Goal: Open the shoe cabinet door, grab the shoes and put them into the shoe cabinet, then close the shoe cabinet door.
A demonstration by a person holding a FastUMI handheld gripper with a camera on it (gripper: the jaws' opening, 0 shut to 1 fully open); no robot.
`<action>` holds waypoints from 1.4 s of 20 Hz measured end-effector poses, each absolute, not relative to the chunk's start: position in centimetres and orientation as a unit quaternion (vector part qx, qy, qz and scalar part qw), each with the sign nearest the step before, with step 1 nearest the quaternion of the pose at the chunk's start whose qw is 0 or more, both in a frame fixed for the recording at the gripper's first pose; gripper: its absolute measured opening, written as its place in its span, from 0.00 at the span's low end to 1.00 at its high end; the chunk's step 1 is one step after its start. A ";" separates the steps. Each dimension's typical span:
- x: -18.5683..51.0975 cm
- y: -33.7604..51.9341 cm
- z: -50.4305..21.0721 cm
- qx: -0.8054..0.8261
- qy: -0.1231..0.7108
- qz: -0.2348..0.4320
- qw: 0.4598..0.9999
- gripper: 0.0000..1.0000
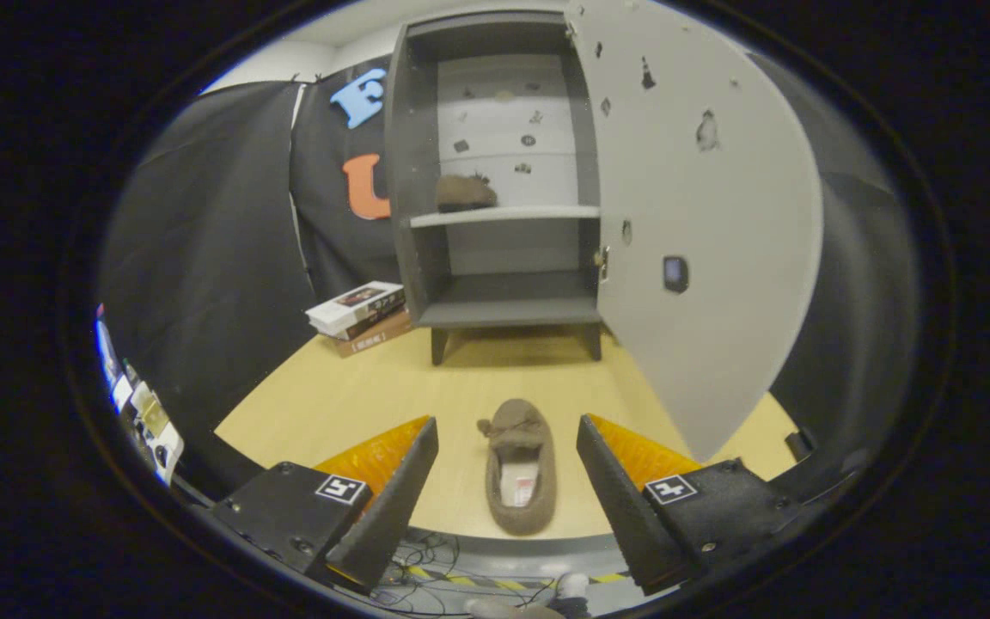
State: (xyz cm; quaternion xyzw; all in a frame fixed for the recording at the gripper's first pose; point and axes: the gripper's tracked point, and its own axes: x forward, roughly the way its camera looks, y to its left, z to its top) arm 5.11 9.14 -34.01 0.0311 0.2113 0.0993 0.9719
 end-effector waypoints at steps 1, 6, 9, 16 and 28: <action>5.9 10.0 -36.0 0.033 0.229 0.103 0.967 1.00; 10.3 12.9 -43.0 0.061 0.302 0.100 0.946 1.00; 12.5 13.9 -46.4 0.079 0.343 0.096 0.931 1.00; 17.2 14.6 -48.5 0.086 0.362 0.084 0.924 0.98; 17.8 13.0 -48.6 0.101 0.390 0.068 0.913 0.08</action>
